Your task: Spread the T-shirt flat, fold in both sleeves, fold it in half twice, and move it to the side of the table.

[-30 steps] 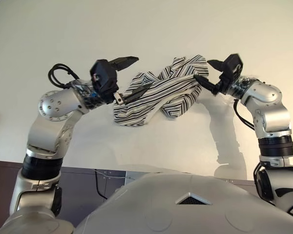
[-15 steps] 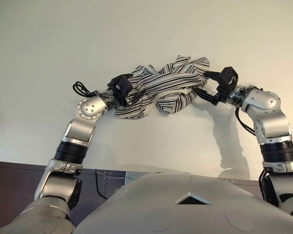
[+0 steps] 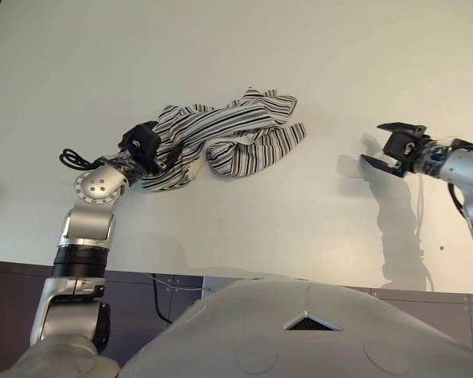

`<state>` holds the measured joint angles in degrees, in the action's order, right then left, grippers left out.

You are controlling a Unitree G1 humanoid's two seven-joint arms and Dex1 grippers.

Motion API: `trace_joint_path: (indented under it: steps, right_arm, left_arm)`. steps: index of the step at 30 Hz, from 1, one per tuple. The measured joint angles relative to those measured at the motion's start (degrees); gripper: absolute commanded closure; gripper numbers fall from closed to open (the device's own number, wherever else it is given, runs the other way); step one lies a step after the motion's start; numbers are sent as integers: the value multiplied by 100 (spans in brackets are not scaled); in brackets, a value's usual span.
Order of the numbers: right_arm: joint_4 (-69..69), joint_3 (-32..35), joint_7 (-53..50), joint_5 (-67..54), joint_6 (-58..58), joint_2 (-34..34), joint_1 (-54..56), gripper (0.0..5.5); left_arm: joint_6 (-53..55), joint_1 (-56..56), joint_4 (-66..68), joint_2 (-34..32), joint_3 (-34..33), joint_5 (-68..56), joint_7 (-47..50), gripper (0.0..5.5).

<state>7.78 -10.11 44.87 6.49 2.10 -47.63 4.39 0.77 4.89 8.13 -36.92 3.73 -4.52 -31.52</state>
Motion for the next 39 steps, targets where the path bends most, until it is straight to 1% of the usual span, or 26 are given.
trace_joint_path:
  steps: [2,3,6,7,9,10,13,16,17,19,20,21,24,26,27,28,29,31,33,36,38,39]
  right_arm:
    - [94,-3,-64,66,-105,53,193,214]
    - [23,59,-138,-71,-321,276,290,214]
    - [-910,19,-205,-1186,-1130,1623,814,214]
    - [-987,-112,-237,-1211,-1207,1832,937,214]
    - [-717,-726,-502,-837,-1289,2429,979,214]
    - [-455,-1020,-658,-557,-1316,2583,894,214]
    - [-93,-1277,-1036,-44,-1018,2593,818,214]
    - [-74,-1324,-1108,127,-837,2503,819,214]
    - [-141,-1313,-1072,123,-809,2477,802,214]
    - [-461,-1330,-774,-5,-850,2397,648,214]
    - [-681,-1419,-571,-91,-874,2381,531,214]
    - [-878,-1543,-427,-120,-929,2397,435,214]
    - [-976,-1582,-258,-78,-1039,2384,478,214]
    - [-998,-1614,-171,-4,-1086,2336,531,214]
    - [-1066,-1633,-88,17,-1108,2243,547,214]
    - [-1112,-1647,-15,42,-1110,2154,541,214]
    - [-1165,-1659,41,69,-1109,2080,529,214]
    - [-1394,-1675,211,122,-1100,1787,425,214]
    - [-1644,-1618,379,130,-1062,1374,272,214]
    - [-1906,-1501,476,136,-1049,1055,125,214]
    - [-1920,-1360,431,57,-1180,1106,119,214]
    - [-1918,-1190,307,-121,-1389,1283,161,214]
  left_arm:
    - [109,224,-396,-3,13,-288,-361,190]
    - [216,397,-688,-12,43,-479,-590,190]
    - [585,852,-1513,47,330,-890,-1181,190]
    - [634,878,-1571,45,350,-895,-1233,190]
    - [680,881,-1630,52,466,-893,-1341,190]
    - [685,871,-1641,53,511,-887,-1417,190]
    - [719,968,-1698,42,390,-892,-1431,190]
    - [948,1050,-2072,35,-216,-1317,-1315,190]
    - [1145,926,-2325,92,-417,-1571,-1185,190]
    - [1561,161,-2853,396,-548,-1911,-780,190]
    - [1675,-237,-3020,518,-362,-1880,-658,190]
    - [1722,-515,-3117,640,-11,-1693,-620,190]
    - [1635,-516,-2846,719,1122,-830,-723,190]
    - [1363,-525,-2469,648,1419,-378,-794,190]
    - [1264,-470,-2093,503,1594,-48,-801,190]
    - [1163,-430,-1796,425,1636,166,-764,190]
    - [994,-423,-1666,408,1627,228,-709,190]
    - [946,-352,-1543,534,1380,207,-495,190]
    - [1155,-101,-1594,824,924,-255,-281,190]
    - [1467,207,-2123,1200,491,-978,-160,190]
    - [1622,434,-2507,1284,384,-1335,-196,190]
    - [1696,573,-2712,1269,350,-1465,-265,190]
